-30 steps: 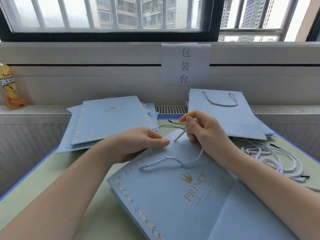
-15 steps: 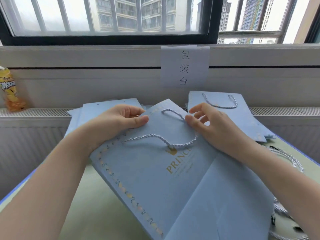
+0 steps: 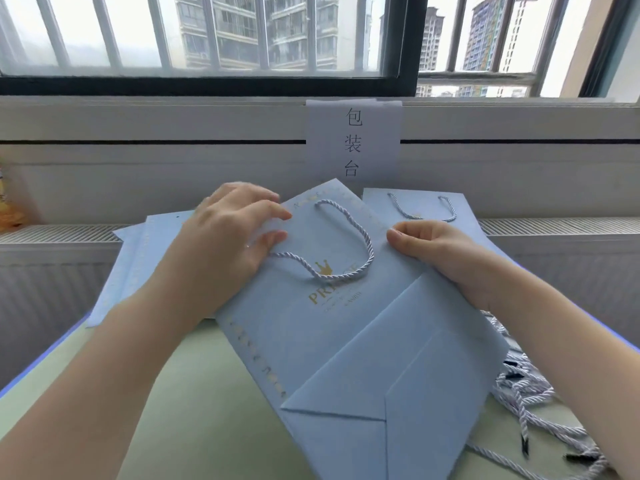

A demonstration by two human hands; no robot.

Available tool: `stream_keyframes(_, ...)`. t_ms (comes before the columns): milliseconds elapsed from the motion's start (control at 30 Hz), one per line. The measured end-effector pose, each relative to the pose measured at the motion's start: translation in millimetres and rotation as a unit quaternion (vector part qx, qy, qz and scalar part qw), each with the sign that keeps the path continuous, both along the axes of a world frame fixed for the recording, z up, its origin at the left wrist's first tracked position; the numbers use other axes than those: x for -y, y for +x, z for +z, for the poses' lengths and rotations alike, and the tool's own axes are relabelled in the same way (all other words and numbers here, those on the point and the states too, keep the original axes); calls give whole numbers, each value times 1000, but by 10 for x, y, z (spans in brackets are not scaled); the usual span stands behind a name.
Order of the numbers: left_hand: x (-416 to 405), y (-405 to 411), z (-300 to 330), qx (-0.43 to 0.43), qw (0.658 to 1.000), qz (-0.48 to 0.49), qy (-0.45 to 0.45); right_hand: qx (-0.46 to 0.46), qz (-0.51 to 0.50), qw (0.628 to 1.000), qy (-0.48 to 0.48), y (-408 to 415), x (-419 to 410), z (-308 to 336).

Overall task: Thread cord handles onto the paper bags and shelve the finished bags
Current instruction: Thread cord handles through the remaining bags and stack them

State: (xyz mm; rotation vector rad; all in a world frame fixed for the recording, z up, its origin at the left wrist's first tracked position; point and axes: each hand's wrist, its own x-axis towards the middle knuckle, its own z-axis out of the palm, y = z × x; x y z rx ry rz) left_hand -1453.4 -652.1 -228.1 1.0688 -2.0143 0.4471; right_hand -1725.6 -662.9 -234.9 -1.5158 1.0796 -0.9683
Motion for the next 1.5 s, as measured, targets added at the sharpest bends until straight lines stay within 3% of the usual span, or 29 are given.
stream_keyframes(67,3,-54,-16,36,998,-17,-45,43,-24,999,3,-8,17,9)
stream_keyframes(267,17,-205,-81,18,994,-106,-24,129,-109,986,1,-49,97,-42)
stream_keyframes(400,-26,-179,-55,-158,974,-136,88,150,-127,980,-22,-32,124,-43)
stream_keyframes(467,-38,-141,-10,-247,957,-122,96,172,-135,975,-37,-21,131,-30)
stream_keyframes(533,-9,-92,23,-336,925,-106,140,204,-153,966,-43,-23,137,-27)
stream_keyframes(667,4,-126,-9,-453,806,-116,365,255,-220,940,-45,-21,164,-61)
stream_keyframes(800,-5,-169,-3,-514,735,-110,429,251,-281,924,-67,12,188,-93)
stream_keyframes(833,-4,-156,0,-516,731,-113,433,249,-282,923,-77,32,178,-89)
stream_keyframes(933,-3,-127,-37,-456,788,-92,404,302,-194,932,-44,123,105,-62)
stream_keyframes(1000,11,-128,-87,-475,793,-65,377,347,-92,933,34,160,50,-29)
stream_keyframes(1100,42,-173,-143,-531,756,-68,376,374,43,923,77,245,-70,-18)
stream_keyframes(1200,55,-276,-213,-574,719,-99,380,321,178,929,53,380,-161,-172)
stream_keyframes(1267,33,-379,-273,-597,692,-122,387,279,258,921,87,453,-193,-286)
stream_keyframes(1400,-44,-532,-348,-618,655,-172,400,216,312,908,180,564,-246,-281)
stream_keyframes(1500,-76,-543,-317,-600,653,-210,413,320,325,853,253,606,-238,-232)
